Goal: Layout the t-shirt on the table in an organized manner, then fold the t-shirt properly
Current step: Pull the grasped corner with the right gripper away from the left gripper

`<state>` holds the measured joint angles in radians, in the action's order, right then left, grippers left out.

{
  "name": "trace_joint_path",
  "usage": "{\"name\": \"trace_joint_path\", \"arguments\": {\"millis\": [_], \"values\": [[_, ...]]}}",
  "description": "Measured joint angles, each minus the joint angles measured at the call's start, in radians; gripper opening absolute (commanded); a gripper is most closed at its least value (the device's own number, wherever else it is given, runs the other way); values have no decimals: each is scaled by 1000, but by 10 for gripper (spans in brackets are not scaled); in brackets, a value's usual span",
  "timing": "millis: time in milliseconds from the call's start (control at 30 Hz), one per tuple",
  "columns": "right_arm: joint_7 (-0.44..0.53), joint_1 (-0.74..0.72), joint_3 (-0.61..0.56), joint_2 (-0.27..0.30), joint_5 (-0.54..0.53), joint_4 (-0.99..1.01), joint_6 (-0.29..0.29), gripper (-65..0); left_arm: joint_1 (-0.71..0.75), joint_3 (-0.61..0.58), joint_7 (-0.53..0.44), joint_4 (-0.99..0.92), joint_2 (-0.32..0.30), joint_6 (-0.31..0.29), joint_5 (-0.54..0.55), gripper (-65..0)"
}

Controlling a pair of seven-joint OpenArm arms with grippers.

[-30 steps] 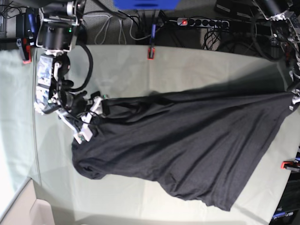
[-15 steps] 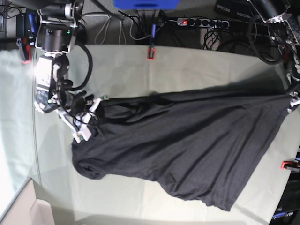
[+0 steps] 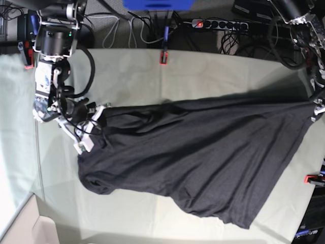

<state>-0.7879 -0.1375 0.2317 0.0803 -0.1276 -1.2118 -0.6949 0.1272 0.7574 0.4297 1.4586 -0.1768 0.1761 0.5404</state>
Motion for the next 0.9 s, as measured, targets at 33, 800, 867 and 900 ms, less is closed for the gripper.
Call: {"name": "trace_joint_path", "arguments": {"millis": [33, 800, 867, 900], "values": [[0, 0, -3, 0, 0, 0, 0, -624, 0, 0, 0, 0, 0, 0, 0, -650], [0, 0, -3, -1, 0, 7, 0, -326, 0, 0, 0, 0, 0, 0, 0, -650], [1, 0, -3, -1, 0, 7, 0, -326, 0, 0, 0, 0, 0, 0, 0, -650], [0, 0, -3, -3, 0, 7, 0, -326, 0, 0, 0, 0, 0, 0, 0, -650]]}}
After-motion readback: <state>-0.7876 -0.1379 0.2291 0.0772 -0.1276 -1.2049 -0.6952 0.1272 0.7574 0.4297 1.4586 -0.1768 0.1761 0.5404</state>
